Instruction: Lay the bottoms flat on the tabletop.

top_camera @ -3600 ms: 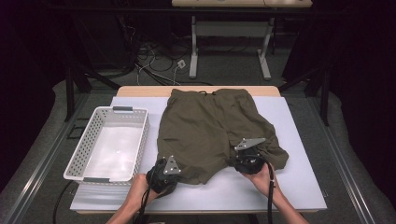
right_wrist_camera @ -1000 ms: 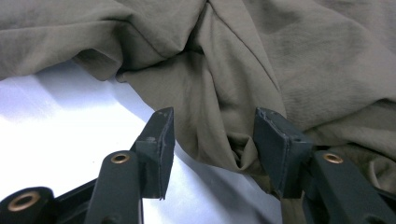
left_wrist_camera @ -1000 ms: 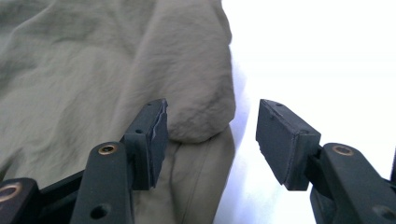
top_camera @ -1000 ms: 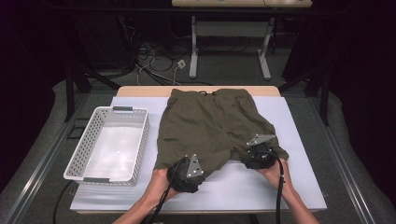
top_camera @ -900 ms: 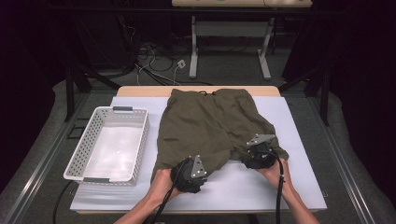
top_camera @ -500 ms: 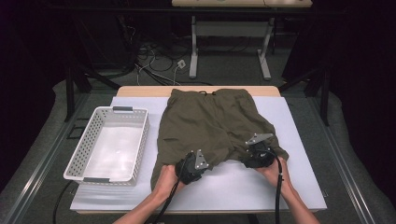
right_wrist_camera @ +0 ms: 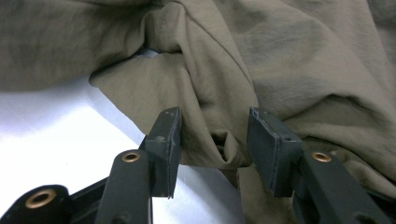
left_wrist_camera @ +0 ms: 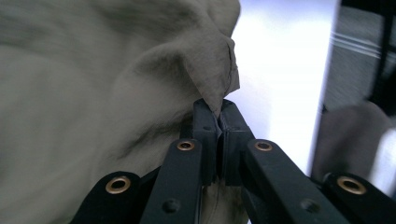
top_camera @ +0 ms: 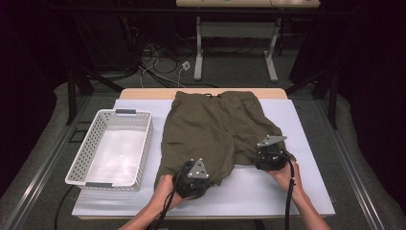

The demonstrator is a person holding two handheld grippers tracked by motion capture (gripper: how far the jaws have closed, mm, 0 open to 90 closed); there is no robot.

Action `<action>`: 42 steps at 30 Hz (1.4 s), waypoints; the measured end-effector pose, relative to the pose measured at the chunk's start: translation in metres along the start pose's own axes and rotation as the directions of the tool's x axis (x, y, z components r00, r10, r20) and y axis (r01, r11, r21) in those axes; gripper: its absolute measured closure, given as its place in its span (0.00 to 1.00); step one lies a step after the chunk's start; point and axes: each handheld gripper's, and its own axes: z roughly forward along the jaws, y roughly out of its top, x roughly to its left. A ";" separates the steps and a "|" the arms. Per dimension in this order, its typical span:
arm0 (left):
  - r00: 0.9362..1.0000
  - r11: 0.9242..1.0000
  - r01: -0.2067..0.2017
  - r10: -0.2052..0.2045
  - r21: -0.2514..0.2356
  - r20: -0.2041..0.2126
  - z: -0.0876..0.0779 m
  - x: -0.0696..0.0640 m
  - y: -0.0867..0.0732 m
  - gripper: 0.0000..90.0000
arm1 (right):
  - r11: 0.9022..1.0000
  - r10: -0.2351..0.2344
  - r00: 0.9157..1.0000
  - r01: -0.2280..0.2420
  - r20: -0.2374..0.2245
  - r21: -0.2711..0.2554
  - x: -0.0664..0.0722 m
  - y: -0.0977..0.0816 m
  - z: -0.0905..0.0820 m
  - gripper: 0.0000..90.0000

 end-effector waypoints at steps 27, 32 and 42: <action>0.987 0.998 0.063 -0.058 0.027 -0.148 -0.014 0.009 -0.031 0.19 | 0.995 -0.005 0.994 -0.006 0.108 0.103 -0.023 -0.032 -0.029 0.73; 0.981 0.997 0.081 -0.080 -0.002 -0.176 -0.018 0.016 -0.031 0.19 | 0.995 -0.013 0.989 -0.001 0.149 0.096 -0.030 -0.035 -0.030 0.97; 0.973 0.994 0.103 -0.105 -0.016 -0.205 -0.018 0.022 -0.032 0.18 | 0.993 0.028 0.962 -0.057 0.273 0.102 -0.048 -0.038 -0.043 0.84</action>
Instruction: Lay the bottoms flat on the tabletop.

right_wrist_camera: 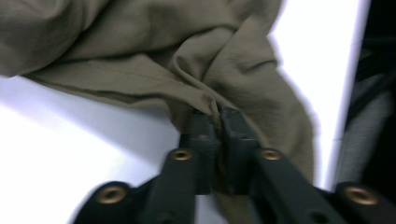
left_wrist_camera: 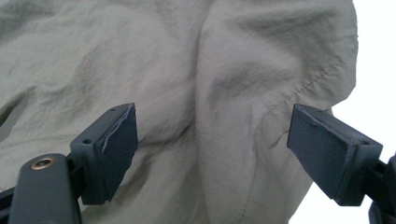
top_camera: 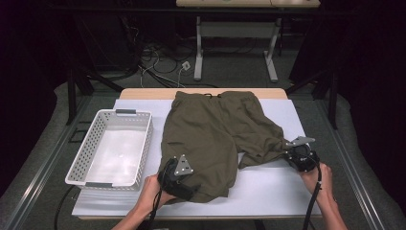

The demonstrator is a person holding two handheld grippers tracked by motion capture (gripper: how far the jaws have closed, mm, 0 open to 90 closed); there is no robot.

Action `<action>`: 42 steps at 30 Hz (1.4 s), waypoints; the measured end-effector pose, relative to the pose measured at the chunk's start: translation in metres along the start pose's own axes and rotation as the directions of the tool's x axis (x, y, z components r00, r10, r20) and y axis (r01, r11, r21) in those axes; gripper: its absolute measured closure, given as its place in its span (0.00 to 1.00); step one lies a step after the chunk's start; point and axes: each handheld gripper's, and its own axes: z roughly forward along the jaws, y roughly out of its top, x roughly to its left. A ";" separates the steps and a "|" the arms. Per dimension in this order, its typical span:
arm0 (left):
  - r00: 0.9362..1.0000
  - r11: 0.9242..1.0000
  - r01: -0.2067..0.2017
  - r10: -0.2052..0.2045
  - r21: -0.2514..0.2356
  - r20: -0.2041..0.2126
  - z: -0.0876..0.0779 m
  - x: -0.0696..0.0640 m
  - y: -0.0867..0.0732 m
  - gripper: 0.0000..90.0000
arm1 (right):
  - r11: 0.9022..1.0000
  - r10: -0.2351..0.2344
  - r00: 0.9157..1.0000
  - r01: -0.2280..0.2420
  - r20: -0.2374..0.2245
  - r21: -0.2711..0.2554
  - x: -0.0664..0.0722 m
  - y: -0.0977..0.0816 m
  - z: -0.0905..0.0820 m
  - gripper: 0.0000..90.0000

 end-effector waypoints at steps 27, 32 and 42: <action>1.000 1.000 0.004 -0.004 -0.003 -0.001 0.002 0.001 0.001 0.17 | 0.994 0.071 0.959 -0.092 -0.276 -0.064 0.012 0.003 0.032 0.85; 1.000 1.000 0.000 0.000 -0.004 0.000 0.001 0.001 0.001 0.17 | 0.997 0.034 0.970 -0.050 -0.241 -0.062 0.021 0.006 0.029 0.99; 1.000 1.000 0.013 -0.013 -0.009 -0.004 0.000 0.003 0.001 0.16 | 0.998 -0.052 0.978 0.056 -0.202 0.015 0.035 0.015 -0.018 0.99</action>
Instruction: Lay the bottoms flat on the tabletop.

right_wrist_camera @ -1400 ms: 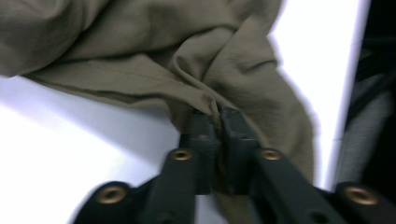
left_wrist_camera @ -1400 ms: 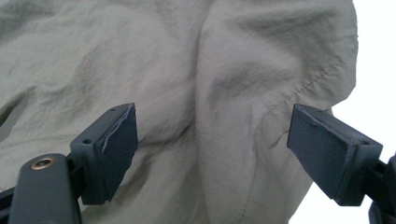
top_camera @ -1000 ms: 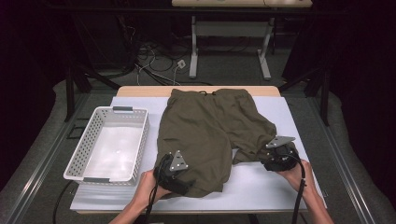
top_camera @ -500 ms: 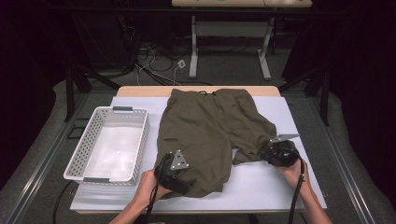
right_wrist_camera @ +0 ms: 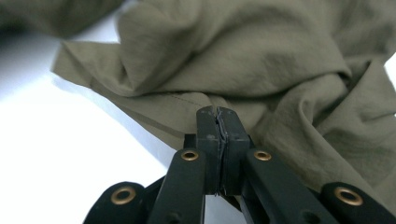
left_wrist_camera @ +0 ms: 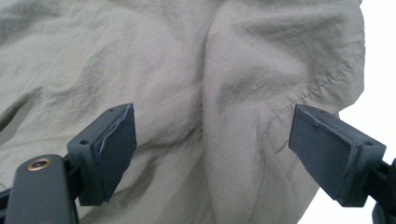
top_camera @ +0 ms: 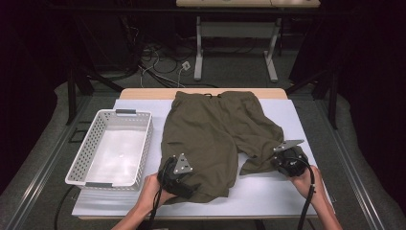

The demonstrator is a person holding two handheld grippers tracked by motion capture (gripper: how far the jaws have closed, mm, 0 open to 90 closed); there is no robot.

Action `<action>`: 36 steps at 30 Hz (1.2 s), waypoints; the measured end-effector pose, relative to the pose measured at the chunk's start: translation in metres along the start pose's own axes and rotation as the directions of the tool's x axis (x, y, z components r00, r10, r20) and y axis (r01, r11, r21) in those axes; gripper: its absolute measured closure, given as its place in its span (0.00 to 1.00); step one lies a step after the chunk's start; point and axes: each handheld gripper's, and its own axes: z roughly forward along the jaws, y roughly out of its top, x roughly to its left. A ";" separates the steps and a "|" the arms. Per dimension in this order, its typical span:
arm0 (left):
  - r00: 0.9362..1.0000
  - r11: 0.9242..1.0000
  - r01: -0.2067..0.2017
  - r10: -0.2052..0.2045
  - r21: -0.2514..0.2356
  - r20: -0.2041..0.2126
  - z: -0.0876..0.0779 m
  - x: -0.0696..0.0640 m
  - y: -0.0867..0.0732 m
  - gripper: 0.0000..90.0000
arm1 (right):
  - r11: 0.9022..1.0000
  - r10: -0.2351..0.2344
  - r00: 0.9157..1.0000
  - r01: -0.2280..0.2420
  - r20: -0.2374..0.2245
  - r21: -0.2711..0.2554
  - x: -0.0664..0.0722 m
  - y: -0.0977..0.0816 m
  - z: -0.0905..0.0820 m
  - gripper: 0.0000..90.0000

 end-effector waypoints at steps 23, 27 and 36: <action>1.000 1.000 -0.006 0.006 -0.004 -0.005 -0.001 -0.001 0.001 0.16 | 0.998 0.020 0.984 -0.031 -0.176 -0.058 0.002 -0.008 0.037 1.00; 1.000 1.000 0.000 0.000 -0.009 -0.012 -0.004 0.002 0.000 0.16 | 0.997 0.016 0.988 -0.028 -0.153 -0.078 0.003 -0.003 0.015 1.00; 1.000 1.000 0.000 0.000 -0.008 -0.011 -0.004 0.002 0.000 0.16 | 0.999 0.018 0.996 -0.021 -0.085 -0.033 0.011 -0.015 -0.009 1.00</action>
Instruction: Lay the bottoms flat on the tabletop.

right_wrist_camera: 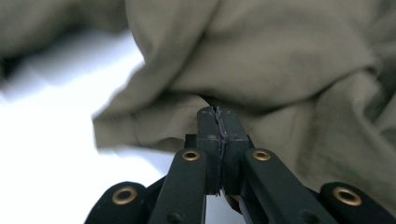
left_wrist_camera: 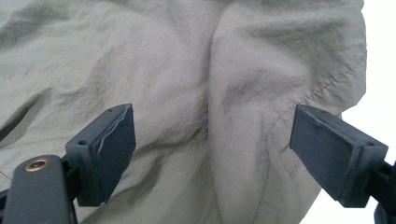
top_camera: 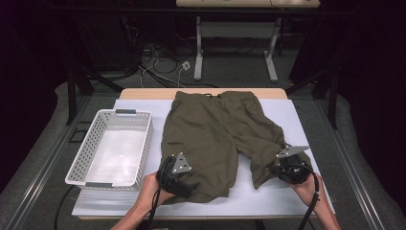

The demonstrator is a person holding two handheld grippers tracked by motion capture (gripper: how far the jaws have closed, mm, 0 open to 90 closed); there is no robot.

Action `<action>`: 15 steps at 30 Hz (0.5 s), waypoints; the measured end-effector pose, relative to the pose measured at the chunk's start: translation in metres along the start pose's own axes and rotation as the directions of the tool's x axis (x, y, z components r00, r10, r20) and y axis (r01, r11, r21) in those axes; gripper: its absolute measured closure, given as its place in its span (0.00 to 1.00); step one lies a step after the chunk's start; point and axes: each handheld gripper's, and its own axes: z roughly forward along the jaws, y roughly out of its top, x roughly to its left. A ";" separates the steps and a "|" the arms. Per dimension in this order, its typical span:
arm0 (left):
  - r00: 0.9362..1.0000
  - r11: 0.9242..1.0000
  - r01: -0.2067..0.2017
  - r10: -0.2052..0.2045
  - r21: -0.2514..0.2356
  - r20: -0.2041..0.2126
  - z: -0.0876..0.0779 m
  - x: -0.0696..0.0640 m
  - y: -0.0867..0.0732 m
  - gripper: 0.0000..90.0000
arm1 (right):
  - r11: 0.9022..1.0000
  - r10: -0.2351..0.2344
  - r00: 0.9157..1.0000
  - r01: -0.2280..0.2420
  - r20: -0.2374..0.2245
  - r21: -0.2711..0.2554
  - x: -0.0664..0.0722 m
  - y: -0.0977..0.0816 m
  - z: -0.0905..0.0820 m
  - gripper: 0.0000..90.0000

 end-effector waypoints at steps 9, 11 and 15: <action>1.000 1.000 0.000 0.000 0.009 0.000 0.001 0.001 -0.001 0.15 | 0.999 -0.013 1.000 0.012 0.013 0.048 -0.002 -0.004 0.009 0.71; 1.000 1.000 -0.002 0.002 0.020 0.008 0.001 0.001 -0.001 0.15 | 1.000 -0.022 1.000 0.022 -0.006 -0.017 0.001 -0.001 0.008 0.67; 1.000 1.000 -0.009 0.008 0.019 0.008 0.002 -0.001 0.000 0.15 | 0.989 -0.049 0.998 0.044 -0.029 -0.142 0.014 0.006 0.008 0.69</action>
